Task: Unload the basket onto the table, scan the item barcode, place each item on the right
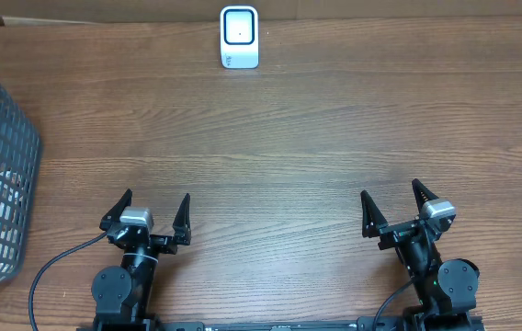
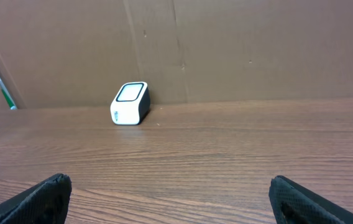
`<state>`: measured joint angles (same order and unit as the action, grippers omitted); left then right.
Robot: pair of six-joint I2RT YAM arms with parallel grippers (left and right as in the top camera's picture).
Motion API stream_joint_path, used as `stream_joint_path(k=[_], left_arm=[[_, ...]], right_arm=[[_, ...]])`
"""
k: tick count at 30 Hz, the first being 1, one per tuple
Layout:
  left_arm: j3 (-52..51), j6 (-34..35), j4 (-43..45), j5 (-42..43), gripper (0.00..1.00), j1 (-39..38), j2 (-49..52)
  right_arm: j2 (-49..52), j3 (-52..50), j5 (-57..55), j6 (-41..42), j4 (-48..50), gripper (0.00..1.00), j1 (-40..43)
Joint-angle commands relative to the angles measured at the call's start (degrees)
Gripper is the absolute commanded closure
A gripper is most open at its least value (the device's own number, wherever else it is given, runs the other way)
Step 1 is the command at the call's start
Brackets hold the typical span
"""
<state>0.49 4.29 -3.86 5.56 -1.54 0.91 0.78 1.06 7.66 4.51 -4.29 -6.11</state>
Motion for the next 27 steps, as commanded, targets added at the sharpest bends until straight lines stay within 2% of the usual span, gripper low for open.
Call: stream_joint_path(k=[1, 11, 20, 27], left_arm=[[-0.20, 0.59, -0.15, 0.09, 0.00, -0.35, -0.28], [-0.20, 0.66, 1.07, 0.33, 0.00, -0.35, -0.28], [0.31, 0.66, 4.00, 6.60, 0.00, -0.35, -0.28], [8.28, 0.52, -4.83, 6.38, 0.00, -0.33, -0.15]], right_arm=[[-0.61, -0.61, 0.11, 0.20, 0.24, 0.00, -0.31], [-0.61, -0.61, 0.11, 0.20, 0.24, 0.00, -0.31], [-0.61, -0.61, 0.11, 0.20, 0.24, 0.00, -0.31], [-0.61, -0.61, 0.11, 0.20, 0.24, 0.00, -0.31]])
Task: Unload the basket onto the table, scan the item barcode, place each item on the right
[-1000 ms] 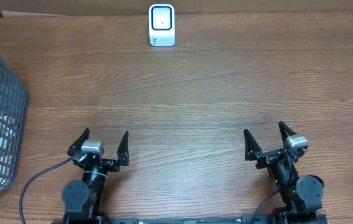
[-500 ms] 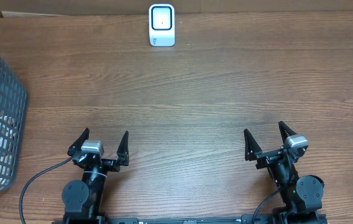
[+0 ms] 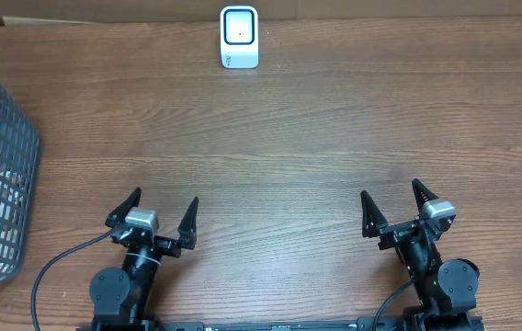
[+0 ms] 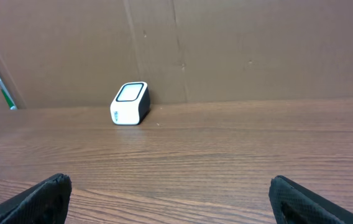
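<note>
A white barcode scanner [image 3: 240,37] with a dark window stands at the table's far edge; the right wrist view shows the scanner [image 4: 130,103] against the brown back wall. Items lie in a grey wire basket at the left edge; I cannot make them out. My left gripper [image 3: 161,211] stands open near the front edge, nothing between its fingers. On the other side of the table my right gripper [image 3: 393,201] is open too, its fingertips [image 4: 46,196] wide apart over bare wood.
The wooden table [image 3: 279,147] stretches between the grippers and the scanner. A brown cardboard wall [image 4: 238,50] closes the far side. A thin white and green stick leans at the far left in the right wrist view.
My left gripper has shifted a little to the right and toward the front edge. The right gripper, scanner and basket are unchanged.
</note>
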`<state>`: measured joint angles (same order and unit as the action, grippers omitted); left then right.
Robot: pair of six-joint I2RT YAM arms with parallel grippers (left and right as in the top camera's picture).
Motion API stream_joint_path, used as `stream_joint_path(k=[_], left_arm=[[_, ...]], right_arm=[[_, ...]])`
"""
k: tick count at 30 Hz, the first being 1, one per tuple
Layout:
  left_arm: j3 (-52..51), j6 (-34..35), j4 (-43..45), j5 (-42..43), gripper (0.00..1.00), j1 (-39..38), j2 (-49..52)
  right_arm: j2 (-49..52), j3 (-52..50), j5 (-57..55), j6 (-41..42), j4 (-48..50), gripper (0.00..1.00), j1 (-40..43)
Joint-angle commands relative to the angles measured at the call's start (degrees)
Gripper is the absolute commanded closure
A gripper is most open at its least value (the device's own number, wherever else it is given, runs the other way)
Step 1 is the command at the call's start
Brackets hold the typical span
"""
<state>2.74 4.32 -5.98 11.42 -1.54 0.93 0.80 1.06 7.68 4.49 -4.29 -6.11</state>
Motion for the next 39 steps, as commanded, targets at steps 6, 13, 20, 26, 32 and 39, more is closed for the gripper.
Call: stream_joint_path(k=[6, 13, 20, 26, 32, 39], left_arm=[[15.98, -0.04, -9.01, 3.15, 0.00, -0.35, 2.32], [28.74, -0.07, -17.05, 4.81, 0.00, -0.35, 11.34], [48.48, -2.80, -33.42, 4.76, 0.00, -0.35, 29.90], [67.25, -2.19, -48.30, 9.01, 0.01, -0.37, 47.78], [72.72, 1.33, -51.30, 17.03, 0.01, -0.37, 56.26], [72.67, 1.70, -53.24, 20.20, 0.00, -0.37, 63.28]], right_arm=[[-0.63, -0.61, 0.09, 0.22, 0.26, 0.00, -0.31], [-0.63, -0.61, 0.09, 0.22, 0.24, 0.00, -0.31], [-0.63, -0.61, 0.09, 0.22, 0.24, 0.00, -0.31], [-0.63, -0.61, 0.09, 0.22, 0.26, 0.00, -0.31], [-0.63, -0.61, 0.09, 0.22, 0.24, 0.00, -0.31], [-0.63, -0.61, 0.09, 0.22, 0.24, 0.00, -0.31]])
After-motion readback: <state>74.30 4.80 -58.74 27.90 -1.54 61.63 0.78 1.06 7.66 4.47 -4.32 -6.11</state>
